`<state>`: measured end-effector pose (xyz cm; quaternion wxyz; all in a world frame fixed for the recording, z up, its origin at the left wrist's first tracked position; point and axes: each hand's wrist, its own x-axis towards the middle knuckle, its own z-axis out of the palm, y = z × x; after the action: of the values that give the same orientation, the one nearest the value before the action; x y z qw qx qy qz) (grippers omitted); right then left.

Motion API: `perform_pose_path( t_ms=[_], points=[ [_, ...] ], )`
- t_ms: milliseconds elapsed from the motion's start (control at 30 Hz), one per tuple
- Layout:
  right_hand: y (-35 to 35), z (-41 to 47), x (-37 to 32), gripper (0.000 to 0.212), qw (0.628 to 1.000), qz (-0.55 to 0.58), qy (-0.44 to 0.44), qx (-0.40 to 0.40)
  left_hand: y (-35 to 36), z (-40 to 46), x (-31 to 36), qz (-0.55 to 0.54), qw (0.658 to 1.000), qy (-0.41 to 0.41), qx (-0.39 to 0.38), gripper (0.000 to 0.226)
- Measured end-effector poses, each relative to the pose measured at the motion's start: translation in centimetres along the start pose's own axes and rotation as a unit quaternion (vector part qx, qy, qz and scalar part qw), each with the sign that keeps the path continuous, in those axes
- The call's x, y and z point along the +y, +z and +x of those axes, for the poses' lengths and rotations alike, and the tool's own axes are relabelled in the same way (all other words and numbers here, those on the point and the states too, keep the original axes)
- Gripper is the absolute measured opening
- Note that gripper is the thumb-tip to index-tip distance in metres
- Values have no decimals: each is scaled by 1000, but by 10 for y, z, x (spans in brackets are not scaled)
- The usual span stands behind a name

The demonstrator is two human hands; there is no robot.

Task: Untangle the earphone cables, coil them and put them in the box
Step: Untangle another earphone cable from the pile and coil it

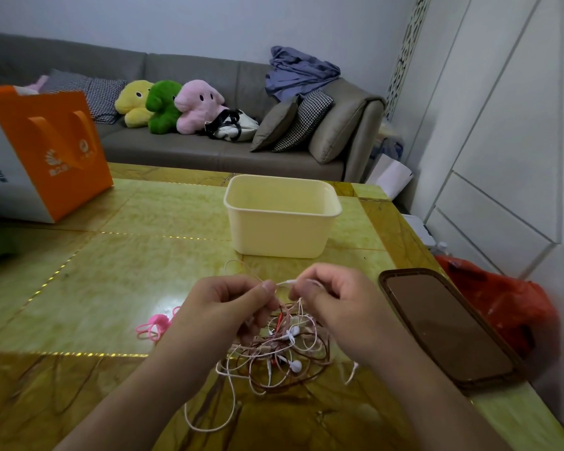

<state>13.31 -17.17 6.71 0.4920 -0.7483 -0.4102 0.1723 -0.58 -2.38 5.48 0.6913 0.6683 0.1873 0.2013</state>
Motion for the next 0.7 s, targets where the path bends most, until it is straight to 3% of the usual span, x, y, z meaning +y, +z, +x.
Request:
perform_pose_path(
  t_ms=[133, 333, 467, 567, 633, 700],
  points=[
    [2, 3, 8, 34, 997, 9, 22, 67, 3, -2, 5, -171, 983, -37, -47, 27],
    [31, -4, 12, 35, 999, 8, 22, -30, 5, -1, 5, -258, 965, -28, -32, 29],
    [35, -6, 6, 30, 995, -76, -15, -65, 5, 4, -1, -174, 984, 7, 27, 31],
    [29, -8, 2, 32, 993, -96, -21, -64, 2, 5, -6, -3, 997, 36, 64, 23],
    [24, -8, 0, 29, 994, -98, -40, -40, 0, 5, -7, 98, 993, 39, 52, 19],
    [17, -9, -1, 28, 995, -80, -63, -8, 1, 4, -7, 129, 991, 21, 12, 30]
  ],
)
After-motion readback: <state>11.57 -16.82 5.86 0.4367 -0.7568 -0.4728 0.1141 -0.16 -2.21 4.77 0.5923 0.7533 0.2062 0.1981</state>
